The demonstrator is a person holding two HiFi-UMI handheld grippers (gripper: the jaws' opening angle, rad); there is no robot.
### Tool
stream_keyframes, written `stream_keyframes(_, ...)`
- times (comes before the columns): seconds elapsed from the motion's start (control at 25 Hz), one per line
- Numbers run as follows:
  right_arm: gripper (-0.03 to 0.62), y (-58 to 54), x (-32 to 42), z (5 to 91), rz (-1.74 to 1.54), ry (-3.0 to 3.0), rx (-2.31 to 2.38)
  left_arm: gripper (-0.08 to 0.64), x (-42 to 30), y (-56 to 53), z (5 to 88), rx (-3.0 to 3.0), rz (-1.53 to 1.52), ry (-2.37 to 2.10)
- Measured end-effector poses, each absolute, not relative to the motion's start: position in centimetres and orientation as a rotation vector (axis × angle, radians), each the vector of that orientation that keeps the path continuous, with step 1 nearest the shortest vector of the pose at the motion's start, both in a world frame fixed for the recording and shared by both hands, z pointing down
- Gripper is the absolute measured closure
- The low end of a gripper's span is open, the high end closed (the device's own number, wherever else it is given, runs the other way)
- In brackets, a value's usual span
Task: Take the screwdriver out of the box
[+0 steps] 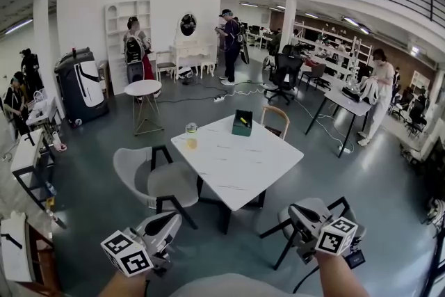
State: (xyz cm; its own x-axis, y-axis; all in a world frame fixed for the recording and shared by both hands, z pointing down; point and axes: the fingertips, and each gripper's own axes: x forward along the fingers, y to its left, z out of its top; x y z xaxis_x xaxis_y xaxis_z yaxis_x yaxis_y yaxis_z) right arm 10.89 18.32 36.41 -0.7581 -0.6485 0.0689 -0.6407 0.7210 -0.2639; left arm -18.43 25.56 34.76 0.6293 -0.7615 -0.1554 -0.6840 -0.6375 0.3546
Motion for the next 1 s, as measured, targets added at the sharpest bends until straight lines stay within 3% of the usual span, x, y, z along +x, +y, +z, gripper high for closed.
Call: stream_keyframes(1.0,0.584,12.1,25.4,36.1,-0.371,2.934,-0.929,0.555,-1.0,20.7,33.5,2.6,-0.388,-1.25)
